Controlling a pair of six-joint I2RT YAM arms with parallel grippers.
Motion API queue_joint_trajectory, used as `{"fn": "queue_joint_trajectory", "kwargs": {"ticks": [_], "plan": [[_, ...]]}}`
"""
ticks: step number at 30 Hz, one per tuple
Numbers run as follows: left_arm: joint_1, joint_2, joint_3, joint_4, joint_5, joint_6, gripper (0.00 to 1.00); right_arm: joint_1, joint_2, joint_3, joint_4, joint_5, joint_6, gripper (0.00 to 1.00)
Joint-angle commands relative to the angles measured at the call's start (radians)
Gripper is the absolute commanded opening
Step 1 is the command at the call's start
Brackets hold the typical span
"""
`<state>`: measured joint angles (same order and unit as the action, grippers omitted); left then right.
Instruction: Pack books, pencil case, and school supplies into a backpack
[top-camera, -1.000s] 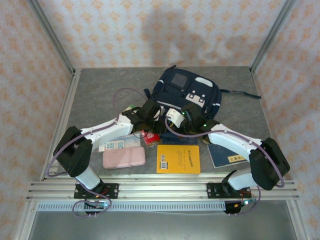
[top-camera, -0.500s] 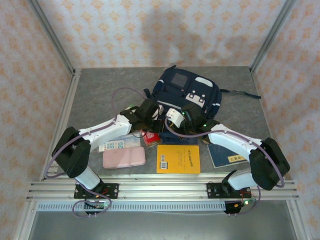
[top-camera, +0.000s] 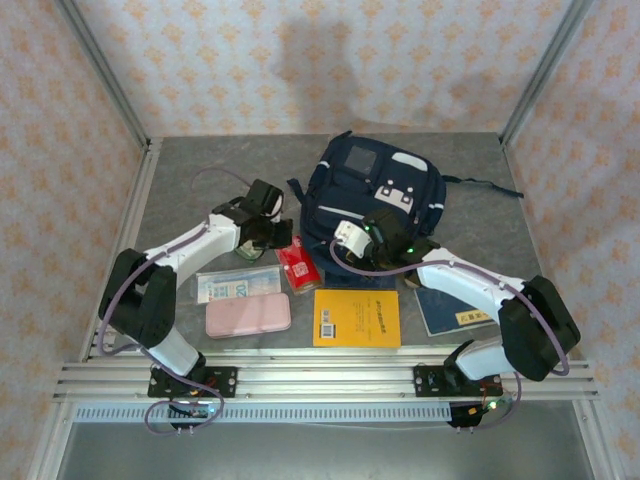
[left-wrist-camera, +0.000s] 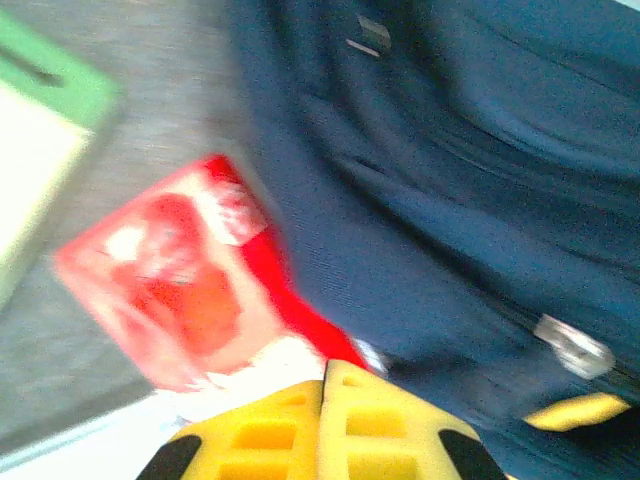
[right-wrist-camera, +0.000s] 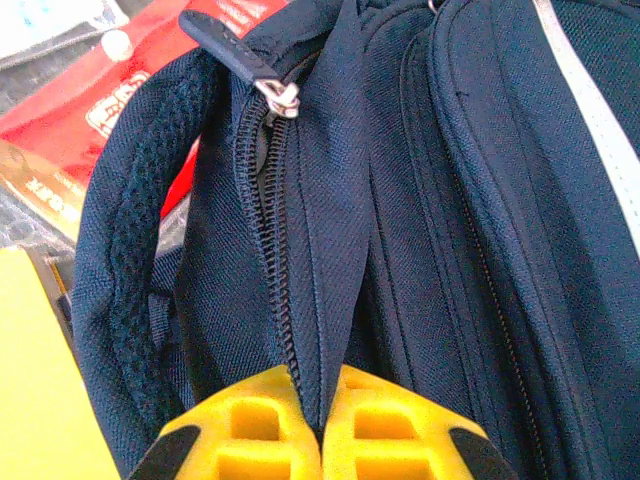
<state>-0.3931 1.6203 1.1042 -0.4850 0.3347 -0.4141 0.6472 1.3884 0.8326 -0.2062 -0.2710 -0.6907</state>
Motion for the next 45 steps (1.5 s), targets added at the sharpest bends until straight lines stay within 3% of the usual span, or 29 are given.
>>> {"fn": "queue_joint_trajectory", "kwargs": {"ticks": [1, 4, 9, 11, 14, 16, 21, 25, 29, 35, 39, 45], "plan": [[0.006, 0.025, 0.027, -0.038, -0.028, 0.003, 0.00, -0.008, -0.031, 0.015, -0.023, 0.070, -0.026, 0.00], [-0.004, 0.029, 0.018, -0.008, 0.010, 0.000, 0.00, -0.008, -0.031, 0.013, -0.010, 0.076, -0.012, 0.00], [-0.068, -0.033, 0.031, -0.026, -0.041, 0.090, 0.00, -0.008, -0.047, -0.005, 0.015, 0.006, -0.003, 0.00], [-0.083, -0.066, 0.039, -0.035, -0.047, 0.138, 0.14, -0.008, -0.059, -0.012, 0.025, -0.002, -0.008, 0.00], [-0.085, -0.100, 0.037, -0.028, -0.053, 0.145, 0.45, -0.008, -0.091, -0.032, 0.061, -0.013, 0.001, 0.00], [-0.077, -0.091, 0.045, -0.023, -0.018, 0.091, 0.52, -0.008, -0.111, -0.054, 0.096, -0.020, 0.025, 0.00], [-0.078, -0.084, 0.048, 0.019, 0.094, -0.180, 0.51, -0.006, -0.125, -0.102, 0.225, -0.055, 0.236, 0.00], [-0.086, -0.110, -0.068, 0.229, 0.162, -0.406, 0.49, 0.004, -0.131, -0.211, 0.441, -0.053, 0.429, 0.00], [-0.093, -0.144, -0.173, 0.408, 0.149, -0.561, 0.51, 0.015, -0.094, -0.261, 0.551, -0.047, 0.540, 0.00], [-0.092, -0.112, -0.208, 0.489, 0.151, -0.644, 0.51, 0.057, 0.013, -0.224, 0.474, -0.012, 0.523, 0.00], [-0.091, -0.101, -0.245, 0.568, 0.134, -0.715, 0.45, 0.066, 0.035, -0.233, 0.486, -0.003, 0.528, 0.00], [-0.091, -0.070, -0.195, 0.482, 0.117, -0.706, 0.46, 0.066, 0.042, -0.236, 0.488, 0.009, 0.530, 0.00]]}}
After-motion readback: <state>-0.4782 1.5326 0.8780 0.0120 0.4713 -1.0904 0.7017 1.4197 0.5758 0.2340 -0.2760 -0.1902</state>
